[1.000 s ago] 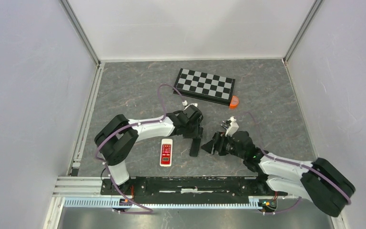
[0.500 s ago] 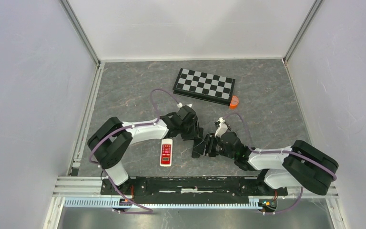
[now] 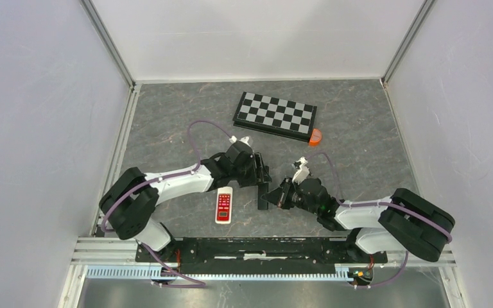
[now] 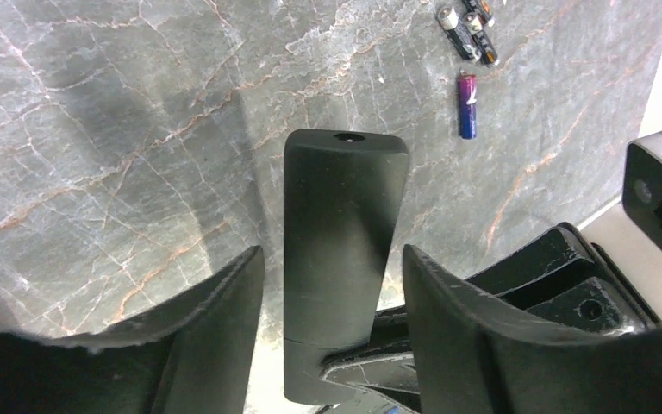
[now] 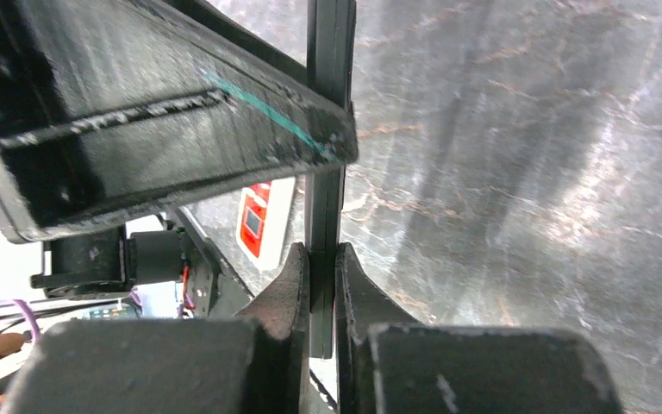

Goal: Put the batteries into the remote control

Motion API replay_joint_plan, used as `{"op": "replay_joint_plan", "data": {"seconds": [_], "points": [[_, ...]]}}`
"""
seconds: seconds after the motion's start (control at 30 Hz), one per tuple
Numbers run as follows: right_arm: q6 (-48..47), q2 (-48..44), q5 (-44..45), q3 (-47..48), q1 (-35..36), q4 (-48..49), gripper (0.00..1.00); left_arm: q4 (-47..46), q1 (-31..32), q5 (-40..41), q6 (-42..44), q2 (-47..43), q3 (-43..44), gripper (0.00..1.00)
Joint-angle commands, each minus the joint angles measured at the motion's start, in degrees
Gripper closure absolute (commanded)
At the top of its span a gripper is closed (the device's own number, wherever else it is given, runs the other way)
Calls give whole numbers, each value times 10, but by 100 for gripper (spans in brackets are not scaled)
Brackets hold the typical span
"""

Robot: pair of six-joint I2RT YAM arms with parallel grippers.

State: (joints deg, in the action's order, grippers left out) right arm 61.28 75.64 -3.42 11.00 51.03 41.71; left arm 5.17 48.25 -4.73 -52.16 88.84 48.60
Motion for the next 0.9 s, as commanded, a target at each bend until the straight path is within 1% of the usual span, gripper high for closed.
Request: {"op": "replay_joint_plan", "data": {"seconds": [0.0,0.07,0.1,0.17,0.27,0.33,0.5,0.67,0.77,0.8,0.87], "points": [[-16,-33,1,-1,4,67,98,-29,-11,-12,-1,-45,-15,20],[-31,-49,-2,1,4,68,99,-29,-22,-25,12,-65,-22,4],[-39,-60,-5,4,4,64,99,-29,-30,-36,23,-77,-25,1],[-61,-79,-13,14,4,49,99,-27,-44,-64,42,-100,-28,0],[-93,-112,-18,55,2,-43,98,-27,-56,-93,66,-146,-35,0],[-108,-134,-18,77,-1,-83,98,-27,-62,-107,72,-182,-41,0],[-112,-178,-32,108,-12,-110,95,-35,-86,-165,83,-259,-47,0],[-82,-196,-86,133,-21,-84,95,-38,-122,-236,78,-313,-37,0],[-43,-199,-101,130,-28,-50,96,-42,-139,-257,63,-334,-29,0],[-21,-198,-104,124,-29,-27,97,-36,-142,-258,55,-336,-20,0],[12,-196,-123,111,-29,53,97,-20,-148,-269,55,-339,0,0]]}}
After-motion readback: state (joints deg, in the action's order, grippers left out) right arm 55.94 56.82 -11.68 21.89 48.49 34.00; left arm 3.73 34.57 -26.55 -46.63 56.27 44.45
